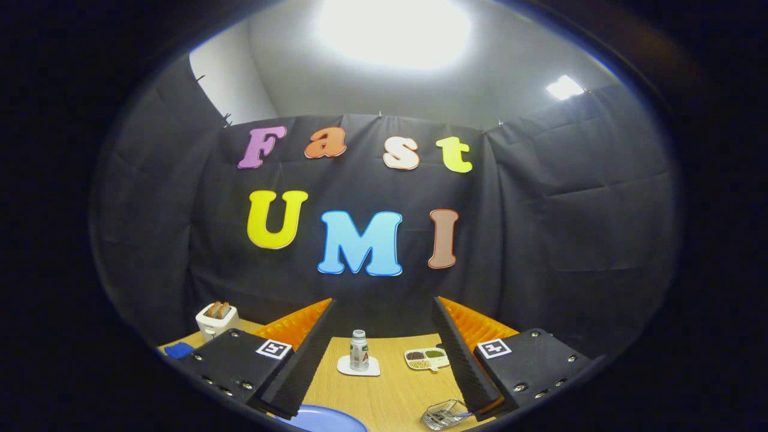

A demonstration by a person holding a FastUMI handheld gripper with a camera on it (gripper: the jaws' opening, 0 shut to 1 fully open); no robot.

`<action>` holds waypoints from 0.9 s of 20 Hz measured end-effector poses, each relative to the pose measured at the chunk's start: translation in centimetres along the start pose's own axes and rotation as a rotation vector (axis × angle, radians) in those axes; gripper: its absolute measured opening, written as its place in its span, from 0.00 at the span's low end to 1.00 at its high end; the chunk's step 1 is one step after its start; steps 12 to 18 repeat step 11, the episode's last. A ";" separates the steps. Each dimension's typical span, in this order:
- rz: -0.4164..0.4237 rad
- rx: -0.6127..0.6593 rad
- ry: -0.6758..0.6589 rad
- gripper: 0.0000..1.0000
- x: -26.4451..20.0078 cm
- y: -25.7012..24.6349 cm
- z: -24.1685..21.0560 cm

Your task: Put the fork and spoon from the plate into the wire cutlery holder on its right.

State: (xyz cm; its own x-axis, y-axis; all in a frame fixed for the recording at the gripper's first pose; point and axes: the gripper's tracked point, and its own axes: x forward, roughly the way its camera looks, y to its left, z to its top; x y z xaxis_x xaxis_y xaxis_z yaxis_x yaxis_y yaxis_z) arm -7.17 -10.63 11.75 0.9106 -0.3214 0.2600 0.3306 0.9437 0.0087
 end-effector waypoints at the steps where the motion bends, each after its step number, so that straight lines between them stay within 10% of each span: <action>1: 0.005 0.001 0.035 0.97 -0.1 0.3 -0.8; 18: 0.092 -0.065 0.177 0.97 -0.5 4.0 -3.4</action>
